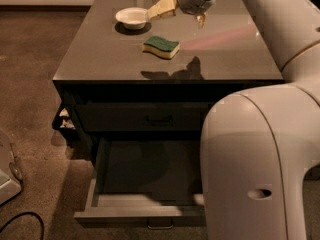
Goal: Place sponge into middle drawer
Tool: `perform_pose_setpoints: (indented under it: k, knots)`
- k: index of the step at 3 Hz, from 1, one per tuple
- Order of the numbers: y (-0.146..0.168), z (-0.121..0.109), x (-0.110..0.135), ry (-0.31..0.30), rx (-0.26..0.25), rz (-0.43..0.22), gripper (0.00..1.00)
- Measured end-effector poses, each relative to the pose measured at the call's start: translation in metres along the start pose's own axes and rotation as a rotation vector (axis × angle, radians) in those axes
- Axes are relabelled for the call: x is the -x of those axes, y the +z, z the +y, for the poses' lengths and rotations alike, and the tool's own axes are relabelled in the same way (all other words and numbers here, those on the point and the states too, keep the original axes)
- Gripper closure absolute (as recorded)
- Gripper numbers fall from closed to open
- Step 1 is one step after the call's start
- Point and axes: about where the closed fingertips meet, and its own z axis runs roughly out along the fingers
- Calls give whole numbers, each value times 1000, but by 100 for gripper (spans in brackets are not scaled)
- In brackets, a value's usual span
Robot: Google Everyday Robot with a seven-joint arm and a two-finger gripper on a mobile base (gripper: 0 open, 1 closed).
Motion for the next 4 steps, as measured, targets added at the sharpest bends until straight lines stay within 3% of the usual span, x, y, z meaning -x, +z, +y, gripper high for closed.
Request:
perform_pose_setpoints:
  k: [1, 3, 4]
  knots:
    - [9, -2, 1, 6, -1, -41, 0]
    - [43, -25, -23, -49, -31, -170, 0]
    - [59, -37, -30, -53, -9, -219, 0]
